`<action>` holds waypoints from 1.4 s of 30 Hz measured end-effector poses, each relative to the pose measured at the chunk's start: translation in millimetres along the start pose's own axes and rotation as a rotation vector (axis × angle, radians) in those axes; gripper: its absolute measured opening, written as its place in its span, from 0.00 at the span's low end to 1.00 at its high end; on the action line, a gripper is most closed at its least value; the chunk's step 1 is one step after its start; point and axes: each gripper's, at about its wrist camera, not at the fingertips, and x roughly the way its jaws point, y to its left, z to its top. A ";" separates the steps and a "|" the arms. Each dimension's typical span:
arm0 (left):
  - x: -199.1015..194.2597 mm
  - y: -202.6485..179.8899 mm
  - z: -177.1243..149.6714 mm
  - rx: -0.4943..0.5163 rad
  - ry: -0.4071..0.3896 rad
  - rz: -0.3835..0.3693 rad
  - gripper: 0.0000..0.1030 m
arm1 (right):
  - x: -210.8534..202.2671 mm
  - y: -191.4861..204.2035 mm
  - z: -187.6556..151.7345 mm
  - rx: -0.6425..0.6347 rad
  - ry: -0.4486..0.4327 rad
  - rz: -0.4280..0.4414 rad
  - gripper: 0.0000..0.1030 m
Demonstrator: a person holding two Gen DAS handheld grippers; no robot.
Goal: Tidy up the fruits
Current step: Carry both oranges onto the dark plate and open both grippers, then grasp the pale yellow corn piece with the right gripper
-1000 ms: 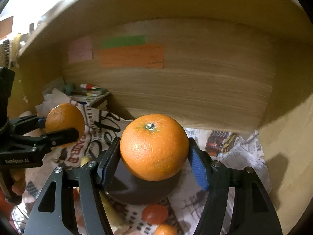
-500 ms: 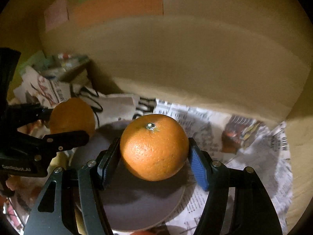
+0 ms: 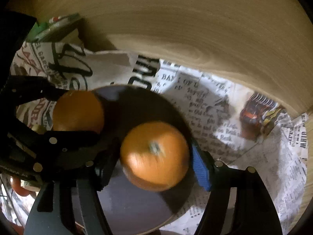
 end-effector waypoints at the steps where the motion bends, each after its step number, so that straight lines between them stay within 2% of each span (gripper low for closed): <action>1: -5.6 2.3 0.8 -0.017 -0.020 -0.005 0.78 | -5.5 -0.5 1.2 0.003 -0.013 0.004 0.68; 3: -16.8 4.4 -0.4 -0.038 -0.051 -0.012 0.79 | -18.6 1.0 2.6 0.006 -0.049 0.006 0.75; 8: -61.3 1.9 -17.0 -0.054 -0.186 0.059 0.81 | -57.4 16.0 1.7 -0.012 -0.139 0.000 0.76; 11: -87.4 -3.0 -33.0 -0.050 -0.257 0.087 0.86 | -77.6 23.9 -4.9 -0.021 -0.185 0.013 0.76; 15: -113.5 -7.0 -56.3 -0.048 -0.317 0.119 0.91 | -96.8 39.4 -17.9 -0.050 -0.237 0.009 0.76; 19: -129.5 -4.4 -83.5 -0.051 -0.352 0.170 0.95 | -97.9 62.3 -27.7 -0.080 -0.256 0.031 0.76; 23: -135.7 3.9 -112.6 -0.065 -0.363 0.225 0.95 | -89.4 85.0 -37.1 -0.105 -0.236 0.064 0.76; 28: -133.5 20.0 -141.5 -0.094 -0.338 0.254 0.95 | -58.9 107.4 -40.3 -0.125 -0.151 0.124 0.75; 33: -126.1 39.6 -159.5 -0.142 -0.301 0.243 0.95 | -28.3 125.9 -33.8 -0.164 -0.054 0.161 0.57; 38: -118.3 50.1 -170.8 -0.180 -0.285 0.232 0.95 | -7.5 138.3 -28.6 -0.194 0.025 0.213 0.44; 42: -114.2 51.2 -174.9 -0.186 -0.279 0.222 0.95 | -8.6 146.1 -34.5 -0.236 0.008 0.176 0.42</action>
